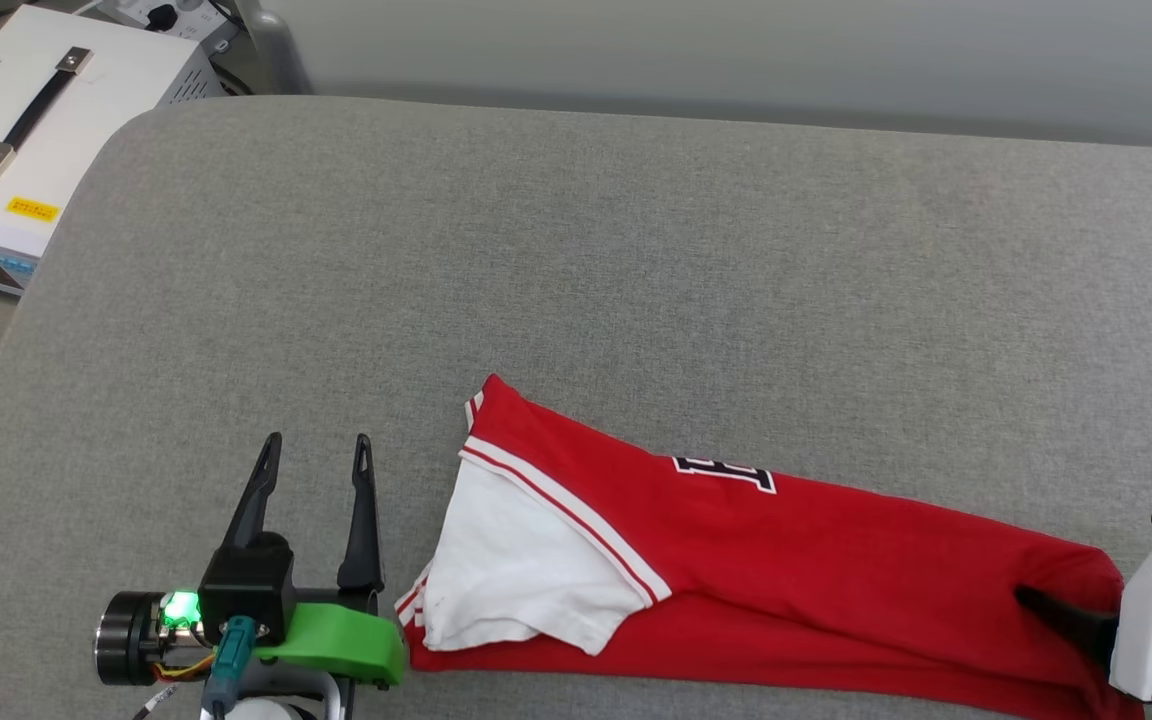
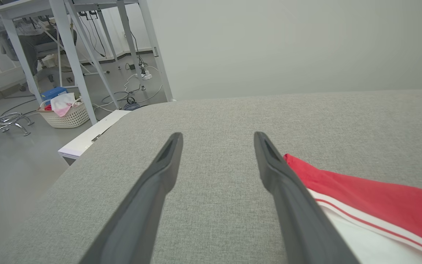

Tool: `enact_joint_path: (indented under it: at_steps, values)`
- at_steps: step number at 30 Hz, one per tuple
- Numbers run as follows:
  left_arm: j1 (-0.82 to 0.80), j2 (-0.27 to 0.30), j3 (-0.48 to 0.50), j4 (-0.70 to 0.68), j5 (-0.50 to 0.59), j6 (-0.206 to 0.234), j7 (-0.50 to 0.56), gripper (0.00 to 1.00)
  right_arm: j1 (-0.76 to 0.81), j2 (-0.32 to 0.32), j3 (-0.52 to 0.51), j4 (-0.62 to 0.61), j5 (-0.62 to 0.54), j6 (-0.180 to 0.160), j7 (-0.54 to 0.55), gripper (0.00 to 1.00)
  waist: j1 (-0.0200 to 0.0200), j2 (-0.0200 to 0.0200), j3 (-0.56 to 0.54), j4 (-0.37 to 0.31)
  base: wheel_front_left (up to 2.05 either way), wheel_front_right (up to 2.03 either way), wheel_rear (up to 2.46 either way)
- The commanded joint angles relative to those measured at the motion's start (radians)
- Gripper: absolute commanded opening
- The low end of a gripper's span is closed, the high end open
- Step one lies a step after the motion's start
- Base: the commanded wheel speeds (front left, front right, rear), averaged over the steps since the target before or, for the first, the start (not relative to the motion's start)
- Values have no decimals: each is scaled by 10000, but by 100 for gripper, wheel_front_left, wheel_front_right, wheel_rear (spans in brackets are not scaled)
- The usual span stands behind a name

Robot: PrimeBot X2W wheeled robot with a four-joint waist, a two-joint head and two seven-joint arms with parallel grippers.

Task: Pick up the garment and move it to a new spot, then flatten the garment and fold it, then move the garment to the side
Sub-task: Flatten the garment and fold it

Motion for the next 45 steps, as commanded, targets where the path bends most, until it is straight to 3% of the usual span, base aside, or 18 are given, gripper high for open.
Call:
enact_joint_path:
  at_steps: [1, 11, 20, 25, 29, 36, 45]
  values:
    - [181, -135, 133, 28, 192, -148, -58, 100, 139, 450, 443, 21, 69, 81, -22, 2, 0, 0, -36, -19, 0, 0, 0]
    - [583, -654, 752, -43, 1005, -878, -58, 100, 41, -330, 119, 356, 245, 81, -929, 0, 0, 0, -491, -189, 0, 0, 0]
    - [885, -938, 1277, -5, 1311, -1171, -59, 100, 200, -1329, -792, 1857, -239, 81, -1652, 0, 0, 0, -853, -217, 0, 0, 0]
    - [1012, -1047, 1435, 31, 1440, -1300, -59, 100, 257, -1504, -1026, 2186, -234, 81, -1565, 0, 0, 0, -970, -283, 0, 0, 0]
    - [1072, -1139, 1547, 36, 1496, -1395, -59, 100, 267, -1572, -1055, 1518, -74, 81, -1305, 0, 0, 0, -1073, -377, 0, 0, 0]
    - [1143, -1225, 1646, 37, 1618, -1571, -59, 100, 485, -1508, -1146, -678, 594, 81, -597, 0, 0, 0, -1171, -443, 0, 0, 0]
    - [1038, -1382, 1650, -7, 1733, -1671, -59, 100, 123, -601, -730, -2584, 93, 81, 264, 0, 0, 0, -1003, -236, 0, 0, 0]
